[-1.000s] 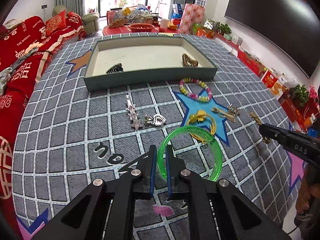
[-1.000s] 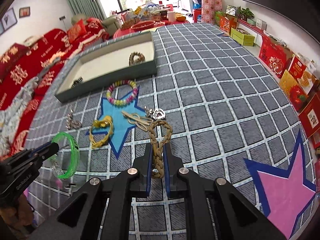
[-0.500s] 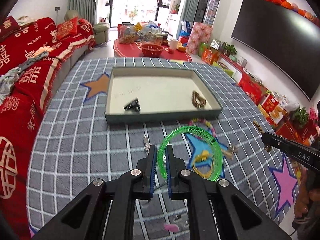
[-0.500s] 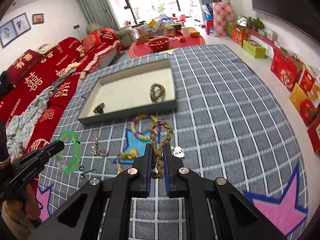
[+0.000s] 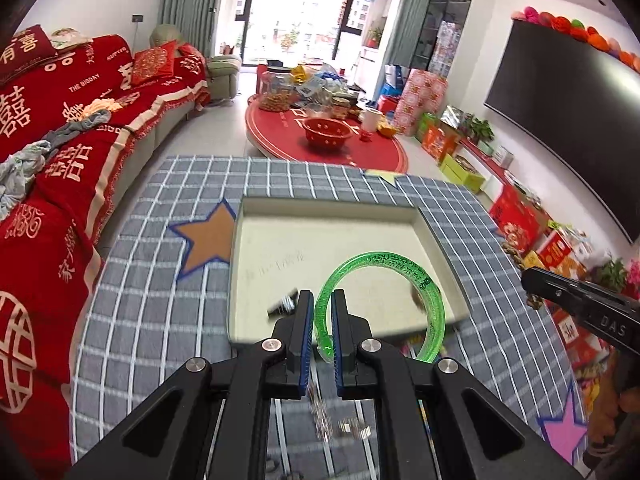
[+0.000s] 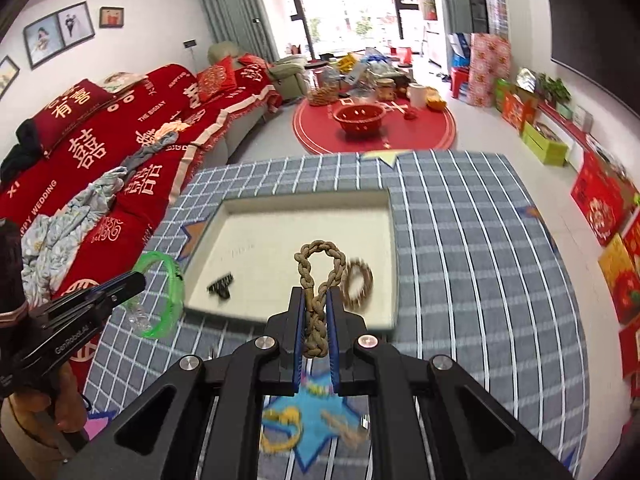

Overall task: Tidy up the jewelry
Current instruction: 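Carry the bangle and braided bracelet into the tray and open both tools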

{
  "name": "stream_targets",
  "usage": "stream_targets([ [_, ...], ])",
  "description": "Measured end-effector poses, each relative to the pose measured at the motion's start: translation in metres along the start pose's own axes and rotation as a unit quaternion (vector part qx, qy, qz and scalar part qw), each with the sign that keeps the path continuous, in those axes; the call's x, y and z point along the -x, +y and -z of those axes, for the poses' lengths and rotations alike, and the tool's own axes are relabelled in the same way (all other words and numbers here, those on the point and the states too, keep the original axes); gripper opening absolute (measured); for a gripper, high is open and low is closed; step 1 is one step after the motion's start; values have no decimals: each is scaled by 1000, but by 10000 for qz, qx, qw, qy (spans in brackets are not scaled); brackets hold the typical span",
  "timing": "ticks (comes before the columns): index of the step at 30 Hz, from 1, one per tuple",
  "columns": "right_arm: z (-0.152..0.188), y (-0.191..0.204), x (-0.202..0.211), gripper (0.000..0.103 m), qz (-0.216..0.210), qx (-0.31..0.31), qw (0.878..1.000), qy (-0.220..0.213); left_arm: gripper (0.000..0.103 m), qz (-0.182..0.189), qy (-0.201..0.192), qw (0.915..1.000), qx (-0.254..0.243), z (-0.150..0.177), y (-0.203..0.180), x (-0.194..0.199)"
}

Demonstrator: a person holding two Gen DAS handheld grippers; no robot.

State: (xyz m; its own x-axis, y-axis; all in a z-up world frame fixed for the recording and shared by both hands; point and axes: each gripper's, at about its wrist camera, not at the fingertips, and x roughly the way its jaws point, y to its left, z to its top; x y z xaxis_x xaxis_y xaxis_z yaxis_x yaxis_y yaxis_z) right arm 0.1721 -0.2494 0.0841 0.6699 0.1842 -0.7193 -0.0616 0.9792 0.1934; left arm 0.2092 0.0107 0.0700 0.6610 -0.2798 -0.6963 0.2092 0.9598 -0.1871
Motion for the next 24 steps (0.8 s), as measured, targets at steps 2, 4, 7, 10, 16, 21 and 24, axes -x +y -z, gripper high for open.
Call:
stream_targets([
  [2, -14, 0, -11, 11, -21, 27, 10000, -4, 22, -103, -13, 9999, -6, -11, 1, -11],
  [4, -24, 0, -23, 11, -42, 31, 10000, 1, 22, -150, 13, 9999, 23, -18, 2, -22],
  [7, -38, -2, -43, 11, -30, 24, 10000, 12, 22, -263, 59, 9996, -25, -27, 2, -41],
  [10, -47, -6, -63, 11, -41, -32, 10000, 62, 22, -367, 121, 9992, -109, -33, 2, -63],
  [16, -57, -12, -108, 11, 61, -68, 9996, 250, 22, -594, 218, 9977, -236, -45, 3, -107],
  [21, -57, -20, -149, 11, 149, -173, 9985, 502, 22, -713, 449, 9956, -409, -48, 3, -145],
  [24, -54, -26, -168, 11, 198, -243, 9976, 625, 22, -788, 608, 9939, -477, -45, 3, -163],
])
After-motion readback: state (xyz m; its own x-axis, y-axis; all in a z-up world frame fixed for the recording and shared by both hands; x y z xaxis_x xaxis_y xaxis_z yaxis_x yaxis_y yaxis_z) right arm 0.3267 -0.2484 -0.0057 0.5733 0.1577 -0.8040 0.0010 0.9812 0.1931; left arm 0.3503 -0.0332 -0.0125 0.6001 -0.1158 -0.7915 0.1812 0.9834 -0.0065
